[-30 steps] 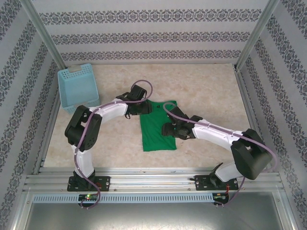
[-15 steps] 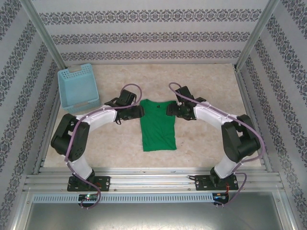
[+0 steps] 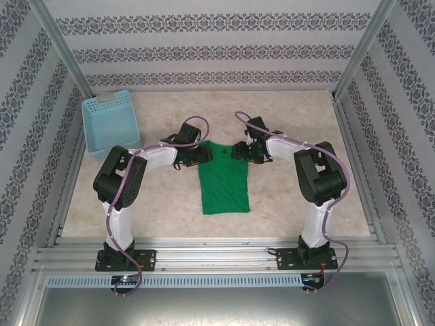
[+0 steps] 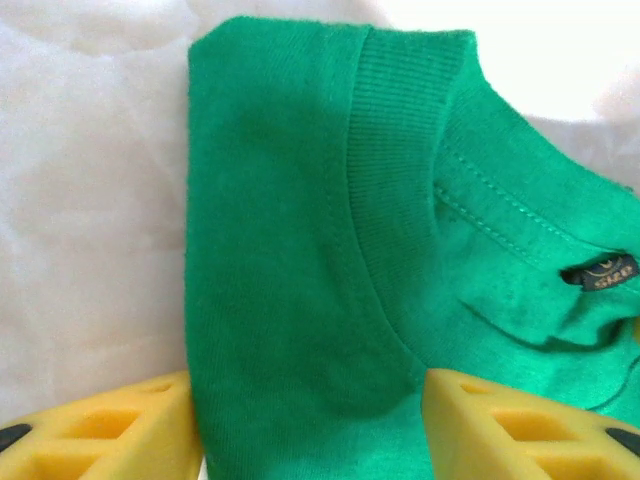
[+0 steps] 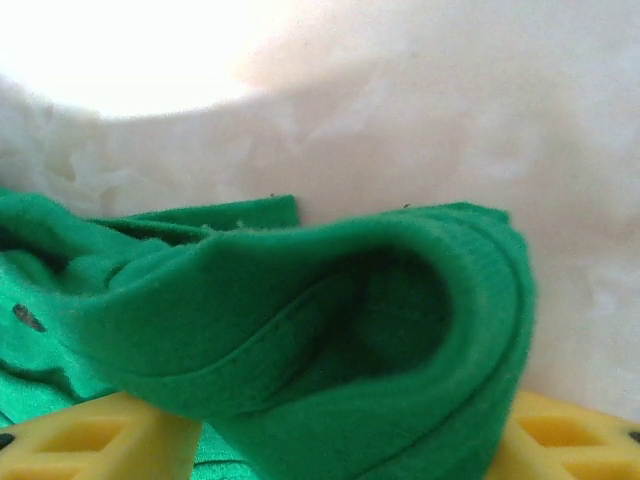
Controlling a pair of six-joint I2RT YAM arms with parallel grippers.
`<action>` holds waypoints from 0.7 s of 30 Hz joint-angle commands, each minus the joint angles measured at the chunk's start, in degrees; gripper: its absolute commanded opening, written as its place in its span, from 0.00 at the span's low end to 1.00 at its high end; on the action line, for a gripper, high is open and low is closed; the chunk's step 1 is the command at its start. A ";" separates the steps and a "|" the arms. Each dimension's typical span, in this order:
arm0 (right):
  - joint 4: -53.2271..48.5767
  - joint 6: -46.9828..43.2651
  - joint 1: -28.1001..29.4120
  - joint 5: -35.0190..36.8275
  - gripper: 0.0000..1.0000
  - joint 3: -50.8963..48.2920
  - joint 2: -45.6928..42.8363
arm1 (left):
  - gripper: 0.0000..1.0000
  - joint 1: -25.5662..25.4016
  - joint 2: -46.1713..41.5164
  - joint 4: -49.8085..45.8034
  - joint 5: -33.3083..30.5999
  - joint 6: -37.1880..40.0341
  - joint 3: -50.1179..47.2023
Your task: Fold the inside-out t-shirt
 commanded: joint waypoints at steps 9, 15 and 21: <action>2.20 0.40 5.17 -4.29 0.42 5.03 7.30 | 0.38 -2.43 7.10 6.51 5.26 -1.38 3.75; 3.21 1.08 6.50 -2.89 0.28 3.28 5.22 | 0.25 -2.38 3.58 9.69 4.61 -2.00 0.10; 16.87 6.55 3.55 -6.69 0.08 -8.54 -4.20 | 0.06 3.30 -5.62 27.88 6.63 -9.33 -16.40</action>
